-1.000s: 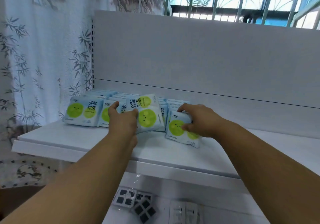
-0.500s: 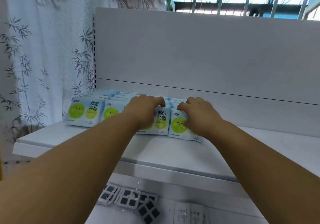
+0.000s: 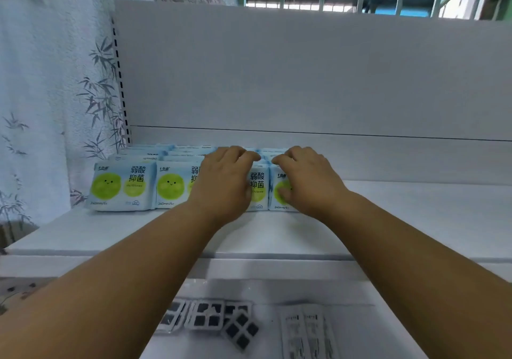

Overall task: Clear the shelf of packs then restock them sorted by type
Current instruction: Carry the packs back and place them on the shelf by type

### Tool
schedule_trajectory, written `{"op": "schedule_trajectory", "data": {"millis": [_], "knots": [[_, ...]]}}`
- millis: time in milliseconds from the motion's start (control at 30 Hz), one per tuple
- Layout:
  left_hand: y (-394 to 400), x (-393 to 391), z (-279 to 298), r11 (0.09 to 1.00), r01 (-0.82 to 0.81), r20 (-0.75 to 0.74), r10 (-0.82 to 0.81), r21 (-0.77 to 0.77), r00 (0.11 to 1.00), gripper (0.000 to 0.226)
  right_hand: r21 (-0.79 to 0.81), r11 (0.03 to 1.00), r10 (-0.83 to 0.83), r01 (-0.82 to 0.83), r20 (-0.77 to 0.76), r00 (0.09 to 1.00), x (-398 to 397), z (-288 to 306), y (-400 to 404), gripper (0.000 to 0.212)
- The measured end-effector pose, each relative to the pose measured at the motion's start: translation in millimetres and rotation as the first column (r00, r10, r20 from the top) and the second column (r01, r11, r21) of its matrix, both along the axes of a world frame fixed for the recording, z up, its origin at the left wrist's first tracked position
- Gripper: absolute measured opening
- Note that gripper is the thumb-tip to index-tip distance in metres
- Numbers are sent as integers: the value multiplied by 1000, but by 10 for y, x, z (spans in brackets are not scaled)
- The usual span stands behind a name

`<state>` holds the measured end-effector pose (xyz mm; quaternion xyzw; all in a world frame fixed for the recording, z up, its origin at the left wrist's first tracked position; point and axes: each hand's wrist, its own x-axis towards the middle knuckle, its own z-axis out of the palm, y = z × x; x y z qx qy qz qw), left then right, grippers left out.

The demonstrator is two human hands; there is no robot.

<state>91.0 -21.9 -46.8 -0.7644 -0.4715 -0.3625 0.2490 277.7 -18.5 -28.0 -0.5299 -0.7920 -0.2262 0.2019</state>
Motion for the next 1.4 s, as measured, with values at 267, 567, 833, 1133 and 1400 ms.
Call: {"op": "schedule_trajectory", "data": {"millis": [267,567,833,1133,1400], "knots": [[-525,-372,-186,958,212,26,-211,-192,977,49,23,977,-205,213,-187,961,-517,-193,-857,53],[-1517,-138,-782,798,530,117,-520,-285,846,44,-59,888,-443,456,-378,813,-543,-891,-2357,55],[-2800,458,-1947,547,697,102,-748,-464,656,37,-273,714,-680,645,-490,546,-247,-2149,-4051,50],[-4177,944,-3744,218,608,146,-860,-763,490,37,-645,423,-885,636,-445,138,-62,-4019,-5732,48],[-4568,1240,-5833,80,383,92,-908,-920,409,38,-820,271,-884,504,-419,-208,-229,-6087,-6213,45]]}}
